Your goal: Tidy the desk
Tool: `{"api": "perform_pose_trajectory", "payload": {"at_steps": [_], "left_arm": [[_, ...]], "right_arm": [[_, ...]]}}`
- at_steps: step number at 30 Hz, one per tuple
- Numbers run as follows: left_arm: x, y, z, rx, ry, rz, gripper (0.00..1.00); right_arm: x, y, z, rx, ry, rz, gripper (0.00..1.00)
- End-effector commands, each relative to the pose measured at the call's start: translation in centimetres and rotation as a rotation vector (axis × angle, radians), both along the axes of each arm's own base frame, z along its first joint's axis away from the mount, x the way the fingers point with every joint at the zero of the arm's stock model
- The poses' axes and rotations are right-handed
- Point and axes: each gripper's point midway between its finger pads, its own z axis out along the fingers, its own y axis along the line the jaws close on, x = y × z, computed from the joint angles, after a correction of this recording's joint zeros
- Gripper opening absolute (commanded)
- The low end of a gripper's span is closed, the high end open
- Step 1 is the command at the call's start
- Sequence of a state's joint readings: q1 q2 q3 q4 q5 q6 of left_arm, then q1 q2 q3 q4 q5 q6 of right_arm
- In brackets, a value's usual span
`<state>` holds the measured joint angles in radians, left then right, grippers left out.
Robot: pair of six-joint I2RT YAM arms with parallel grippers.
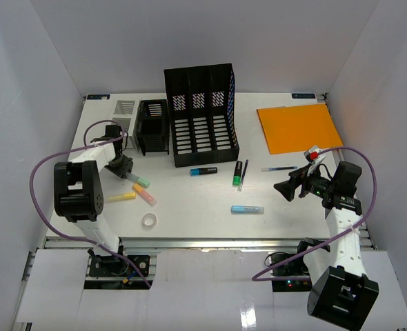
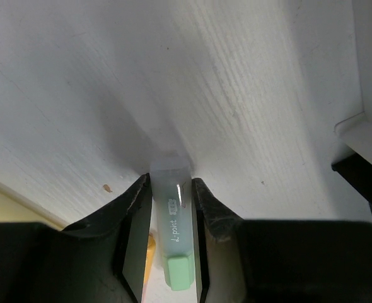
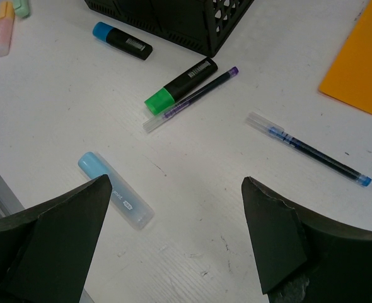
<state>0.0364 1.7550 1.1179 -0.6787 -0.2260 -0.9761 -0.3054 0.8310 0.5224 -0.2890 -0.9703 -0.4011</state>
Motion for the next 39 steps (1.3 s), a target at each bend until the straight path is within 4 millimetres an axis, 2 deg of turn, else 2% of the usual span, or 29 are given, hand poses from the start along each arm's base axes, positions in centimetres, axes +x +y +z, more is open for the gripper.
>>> {"api": "perform_pose_trajectory", "payload": {"at_steps": [1,2,5,7,12,14,17,22,26,28,34,36,39], "left_arm": [[2.4,0.8,5.3,0.023,-0.158,0.041,0.28],[2.5,0.8,6.0,0.026,-0.177,0.043,0.28],[3.0,1.4,10.5,0.055,-0.302,0.053,0.25],[3.0,1.7,12.8,0.075,-0.367,0.052,0.23],[2.7,2.2,21.5,0.199,-0.675,-0.081,0.01],[2.7,2.9,24.0,0.287,-0.751,-0.125,0.00],[4.3,3.4,28.2,0.412,-0.903,-0.189,0.00],[7.7,2.4,31.8,0.557,-1.084,-0.351,0.00],[10.6,1.4,34.5,0.749,-1.199,-0.502,0.00],[12.0,1.0,34.9,0.819,-1.232,-0.562,0.00],[17.1,0.7,32.8,0.923,-1.239,-0.647,0.00],[18.3,0.5,32.9,0.940,-1.256,-0.659,0.00],[20.3,0.1,31.3,0.926,-1.259,-0.686,0.00]], "right_arm": [[0.5,0.0,1.4,-0.019,-0.053,0.013,0.90],[0.5,0.0,1.4,-0.020,-0.053,0.013,0.90],[0.5,0.0,1.4,-0.019,-0.052,0.013,0.90],[0.5,0.0,1.4,-0.019,-0.053,0.014,0.90],[0.5,0.1,1.5,-0.016,-0.055,0.021,0.90],[0.5,0.2,1.5,-0.015,-0.056,0.025,0.90],[0.4,0.3,1.4,-0.014,-0.053,0.029,0.90],[0.5,0.3,1.2,-0.018,-0.050,0.026,0.90],[0.5,0.2,1.0,-0.019,-0.044,0.025,0.90],[0.5,0.2,0.9,-0.019,-0.041,0.026,0.90],[0.5,0.3,0.7,-0.018,-0.035,0.032,0.90],[0.5,0.3,0.7,-0.020,-0.033,0.032,0.90],[0.5,0.3,0.6,-0.023,-0.031,0.030,0.90]]}}
